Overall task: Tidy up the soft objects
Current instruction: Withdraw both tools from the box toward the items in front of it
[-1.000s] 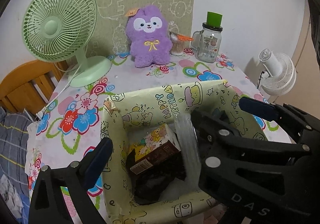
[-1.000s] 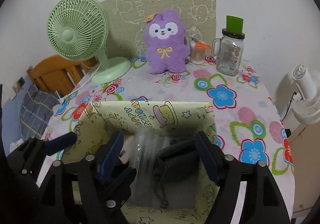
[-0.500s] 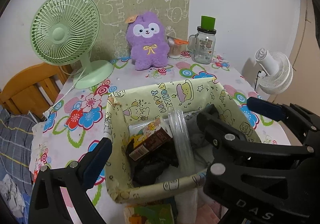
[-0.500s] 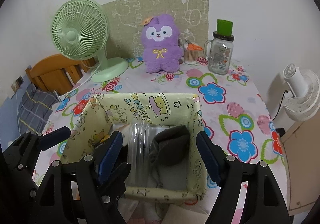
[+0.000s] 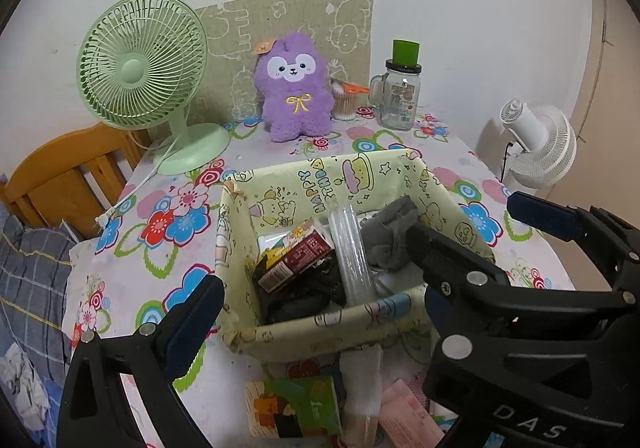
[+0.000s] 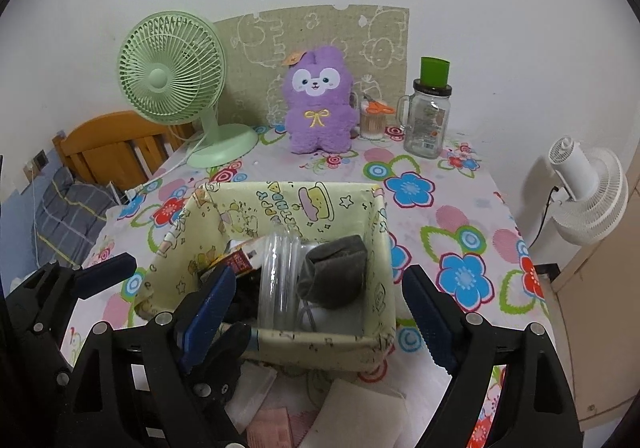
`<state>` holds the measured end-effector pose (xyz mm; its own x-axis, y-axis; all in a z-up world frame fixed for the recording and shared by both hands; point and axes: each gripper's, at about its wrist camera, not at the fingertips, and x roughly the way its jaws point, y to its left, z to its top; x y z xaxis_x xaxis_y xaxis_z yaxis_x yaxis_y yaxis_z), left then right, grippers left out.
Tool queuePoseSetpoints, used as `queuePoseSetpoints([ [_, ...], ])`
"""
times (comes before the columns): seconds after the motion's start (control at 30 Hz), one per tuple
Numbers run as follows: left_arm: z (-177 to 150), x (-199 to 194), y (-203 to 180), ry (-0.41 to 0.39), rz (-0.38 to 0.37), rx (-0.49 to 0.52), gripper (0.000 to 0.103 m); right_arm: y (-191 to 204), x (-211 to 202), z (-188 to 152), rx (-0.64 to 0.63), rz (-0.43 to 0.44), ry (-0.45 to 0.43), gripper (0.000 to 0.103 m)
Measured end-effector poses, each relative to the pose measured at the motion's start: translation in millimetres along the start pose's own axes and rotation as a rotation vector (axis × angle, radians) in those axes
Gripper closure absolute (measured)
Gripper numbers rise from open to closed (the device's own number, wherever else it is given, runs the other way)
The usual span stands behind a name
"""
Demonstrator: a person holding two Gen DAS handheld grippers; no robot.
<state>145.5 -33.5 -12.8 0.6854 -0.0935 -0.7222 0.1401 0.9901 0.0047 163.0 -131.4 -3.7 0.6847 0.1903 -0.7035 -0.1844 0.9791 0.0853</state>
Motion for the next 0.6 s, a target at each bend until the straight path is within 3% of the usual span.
queuePoseSetpoints([
  [0.6,-23.4,-26.3,-6.3,-0.024,-0.031,-0.011,0.002,-0.3,-35.8,-23.4,-0.001,-0.002,-0.02,0.014],
])
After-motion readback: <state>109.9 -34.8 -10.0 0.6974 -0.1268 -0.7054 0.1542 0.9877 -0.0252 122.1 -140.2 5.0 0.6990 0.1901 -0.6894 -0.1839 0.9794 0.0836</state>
